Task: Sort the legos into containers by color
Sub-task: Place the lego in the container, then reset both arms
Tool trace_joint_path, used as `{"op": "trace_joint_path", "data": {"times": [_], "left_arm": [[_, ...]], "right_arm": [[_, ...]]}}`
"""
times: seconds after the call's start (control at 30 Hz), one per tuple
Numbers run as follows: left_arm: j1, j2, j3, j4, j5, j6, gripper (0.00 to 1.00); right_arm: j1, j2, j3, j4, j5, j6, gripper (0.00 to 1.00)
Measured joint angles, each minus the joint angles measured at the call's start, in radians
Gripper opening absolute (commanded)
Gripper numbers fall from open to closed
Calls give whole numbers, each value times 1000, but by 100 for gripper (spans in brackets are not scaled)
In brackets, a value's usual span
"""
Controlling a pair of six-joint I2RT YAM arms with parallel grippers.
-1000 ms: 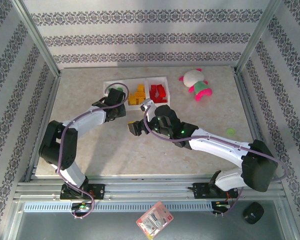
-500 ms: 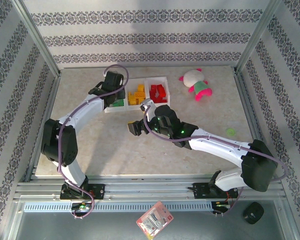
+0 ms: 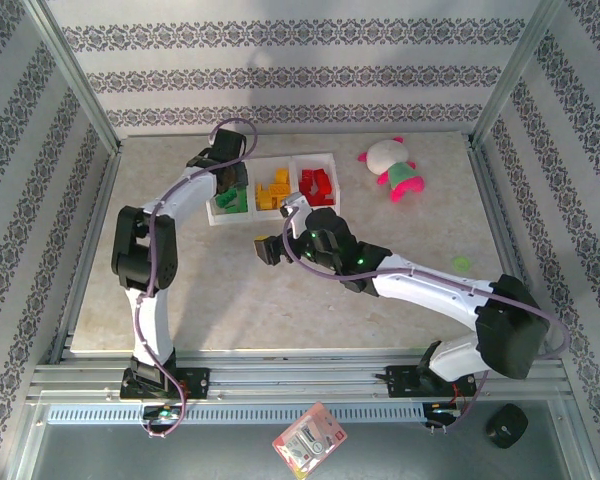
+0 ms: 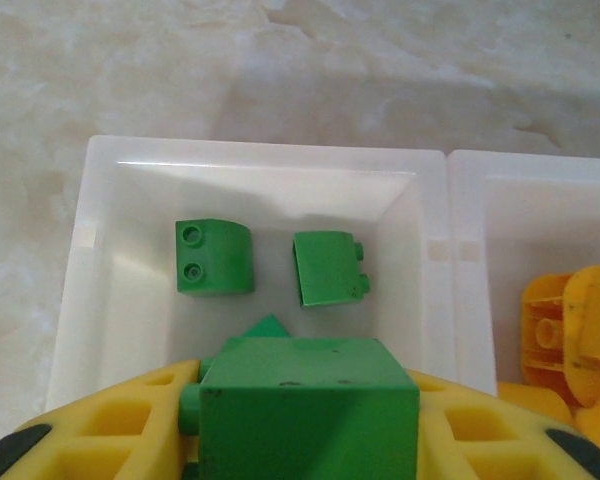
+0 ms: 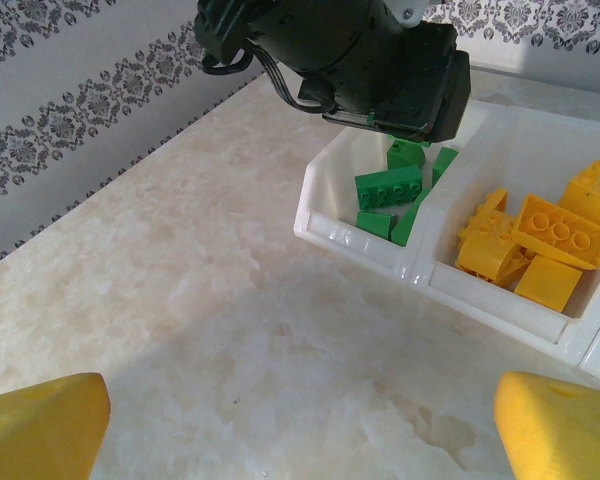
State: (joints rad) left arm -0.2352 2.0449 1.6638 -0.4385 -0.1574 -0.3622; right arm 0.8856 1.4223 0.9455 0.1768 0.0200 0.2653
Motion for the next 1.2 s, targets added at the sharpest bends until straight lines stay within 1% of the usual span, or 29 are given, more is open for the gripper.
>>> {"op": "trace_joint_path", "data": {"times": [0.03,0.07,0.13,0.17,0.23,0.33,0.6,0.73,0.87,0.93,1.03,1.13,1.2], "left_arm": [[2,2,2,-2,0,3,72],[2,2,2,-5,-1,7,79],[2,-3,2,-3,-1,21,90],[2,-9,-2,-1,-2,25,94],[2,-43,-34,13,-4,34,99],[2,-151,-126,42,-4,49,99],[2,-585,-510,255,-11,124,99],[2,-759,-740,356,-39,152,99],[2,-906,-998,462,-77,203,99],[2,-934,-1090,517,-96,245,99],[2,-917,-1184,628,-126,317,99],[8,-856,-1258,784,-143,373,99],[26,-787,-1302,911,-143,398,99]], "right_arm": [[-2,0,0,0,1,0,98],[-6,0,1,0,1,0,98],[-13,0,2,0,2,0,98],[-16,0,2,0,2,0,98],[-24,-3,2,0,5,-1,98],[-42,-22,-3,0,14,-3,98],[-130,-157,-83,1,82,-32,98],[-206,-239,-152,3,161,-89,98],[-326,-315,-255,37,234,-177,98],[-397,-336,-309,59,253,-218,98],[-536,-342,-394,106,264,-263,98],[-680,-317,-475,177,260,-269,98],[-777,-259,-521,259,251,-264,98]]}}
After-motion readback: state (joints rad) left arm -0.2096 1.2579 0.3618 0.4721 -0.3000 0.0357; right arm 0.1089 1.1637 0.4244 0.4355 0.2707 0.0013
